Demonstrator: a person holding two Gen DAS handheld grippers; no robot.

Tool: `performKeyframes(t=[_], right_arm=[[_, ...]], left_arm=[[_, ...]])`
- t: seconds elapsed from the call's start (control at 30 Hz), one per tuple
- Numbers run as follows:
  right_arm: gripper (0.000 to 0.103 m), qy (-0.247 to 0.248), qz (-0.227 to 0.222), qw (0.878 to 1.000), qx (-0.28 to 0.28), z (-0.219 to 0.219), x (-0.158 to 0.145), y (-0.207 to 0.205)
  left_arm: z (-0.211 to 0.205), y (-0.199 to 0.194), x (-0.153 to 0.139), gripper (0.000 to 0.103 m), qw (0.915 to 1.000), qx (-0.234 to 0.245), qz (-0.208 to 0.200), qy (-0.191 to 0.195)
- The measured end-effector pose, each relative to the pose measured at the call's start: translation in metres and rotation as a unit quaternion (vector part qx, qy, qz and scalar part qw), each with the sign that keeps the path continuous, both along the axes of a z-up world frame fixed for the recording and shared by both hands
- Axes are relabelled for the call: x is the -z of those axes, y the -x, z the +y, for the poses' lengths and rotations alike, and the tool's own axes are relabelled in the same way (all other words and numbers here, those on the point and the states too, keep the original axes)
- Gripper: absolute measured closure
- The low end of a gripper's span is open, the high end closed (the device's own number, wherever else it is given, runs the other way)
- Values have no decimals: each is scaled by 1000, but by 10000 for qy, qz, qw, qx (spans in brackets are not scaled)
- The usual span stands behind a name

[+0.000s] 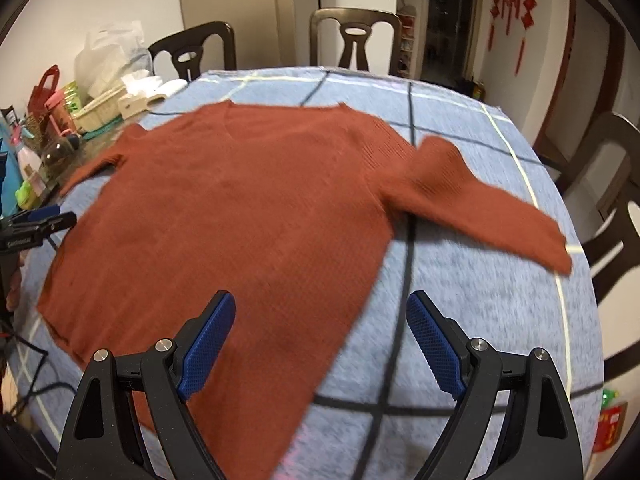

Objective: Fold small clothes
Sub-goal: 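Reach the left gripper to the sweater sleeve cuff and grasp it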

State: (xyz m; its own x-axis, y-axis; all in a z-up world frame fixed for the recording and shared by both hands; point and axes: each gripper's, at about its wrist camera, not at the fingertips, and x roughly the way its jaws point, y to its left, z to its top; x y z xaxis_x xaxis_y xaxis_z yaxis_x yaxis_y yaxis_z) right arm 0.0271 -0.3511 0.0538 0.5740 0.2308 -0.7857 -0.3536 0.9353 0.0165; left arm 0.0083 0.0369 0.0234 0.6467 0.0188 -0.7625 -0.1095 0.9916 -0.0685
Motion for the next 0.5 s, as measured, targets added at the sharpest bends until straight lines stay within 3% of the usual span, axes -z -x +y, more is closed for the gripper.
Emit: performKeyframes(t=[0.1, 0.3, 0.37, 0.5], right_arm=[[15, -56, 10, 9999, -92, 12, 0, -9], [15, -101, 11, 9996, -270, 32, 3, -27], [15, -130, 19, 9995, -303, 34, 3, -31], [15, -104, 31, 9993, -356, 40, 5, -39]], left_arm=[[30, -6, -5, 16, 9992, -381, -83, 67], [96, -23, 2, 27, 9922, -1231, -111, -158], [115, -26, 8, 33, 9893, -1454, -23, -83], [135, -29, 18, 34, 9854, -1692, 77, 146]])
